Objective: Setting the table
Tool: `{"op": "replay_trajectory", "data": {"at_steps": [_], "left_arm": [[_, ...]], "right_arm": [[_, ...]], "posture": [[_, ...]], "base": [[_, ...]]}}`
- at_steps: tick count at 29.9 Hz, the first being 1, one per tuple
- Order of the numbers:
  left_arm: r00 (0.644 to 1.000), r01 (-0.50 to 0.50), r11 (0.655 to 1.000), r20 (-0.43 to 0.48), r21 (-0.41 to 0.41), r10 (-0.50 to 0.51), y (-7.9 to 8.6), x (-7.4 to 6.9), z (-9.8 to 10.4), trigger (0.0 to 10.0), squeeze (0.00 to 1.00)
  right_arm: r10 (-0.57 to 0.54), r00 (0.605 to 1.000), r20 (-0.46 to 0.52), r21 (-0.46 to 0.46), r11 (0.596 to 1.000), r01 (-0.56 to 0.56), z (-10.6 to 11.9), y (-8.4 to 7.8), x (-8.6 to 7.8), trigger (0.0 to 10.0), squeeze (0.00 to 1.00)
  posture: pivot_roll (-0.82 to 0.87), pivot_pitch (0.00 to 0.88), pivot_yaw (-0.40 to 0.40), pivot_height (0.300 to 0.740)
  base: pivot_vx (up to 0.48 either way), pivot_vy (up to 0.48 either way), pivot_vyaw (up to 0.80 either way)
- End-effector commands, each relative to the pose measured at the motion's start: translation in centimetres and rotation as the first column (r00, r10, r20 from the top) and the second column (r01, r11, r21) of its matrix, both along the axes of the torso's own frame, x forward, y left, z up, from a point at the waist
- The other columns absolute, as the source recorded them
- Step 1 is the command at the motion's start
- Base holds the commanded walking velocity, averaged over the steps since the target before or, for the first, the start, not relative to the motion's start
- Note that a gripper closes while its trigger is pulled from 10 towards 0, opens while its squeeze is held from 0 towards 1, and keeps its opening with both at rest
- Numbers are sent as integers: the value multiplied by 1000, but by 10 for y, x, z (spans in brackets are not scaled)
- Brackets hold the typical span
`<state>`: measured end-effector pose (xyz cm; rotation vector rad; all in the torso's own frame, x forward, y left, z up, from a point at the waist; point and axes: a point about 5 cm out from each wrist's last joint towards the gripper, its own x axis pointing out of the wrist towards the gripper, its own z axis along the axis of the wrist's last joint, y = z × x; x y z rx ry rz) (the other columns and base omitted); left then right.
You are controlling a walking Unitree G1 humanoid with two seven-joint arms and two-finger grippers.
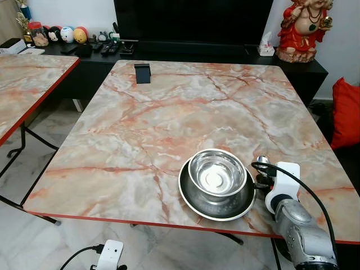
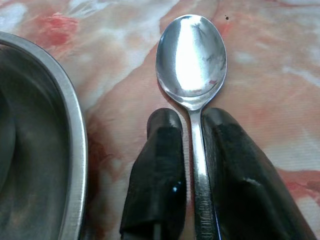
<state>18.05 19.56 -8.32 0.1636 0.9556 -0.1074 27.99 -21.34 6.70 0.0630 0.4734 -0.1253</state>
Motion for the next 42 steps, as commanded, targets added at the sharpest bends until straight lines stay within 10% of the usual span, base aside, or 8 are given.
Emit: {"op": "replay_trajectory", "data": {"at_steps": [1, 2, 42], "left_arm": [[999, 5, 1000, -33, 5, -5, 1, -5, -3, 10000, 0], [999, 5, 1000, -33, 5, -5, 1, -5, -3, 10000, 0], [999, 9, 1000, -38, 2, -9, 0, -6, -3, 10000, 0]], "right_arm": [[1, 1000, 1, 7, 1000, -1, 0, 1, 2, 10000, 522], [0, 1000, 0, 3, 1000, 0, 0, 1, 2, 10000, 0], [-43, 997, 72, -87, 995, 49, 9, -5, 7, 10000, 0]], "posture": [[-20, 0, -24, 740], [-20, 0, -24, 740], [-16, 0, -23, 740]], "base": [[0, 0, 0], [0, 0, 0], [0, 0, 0]]}}
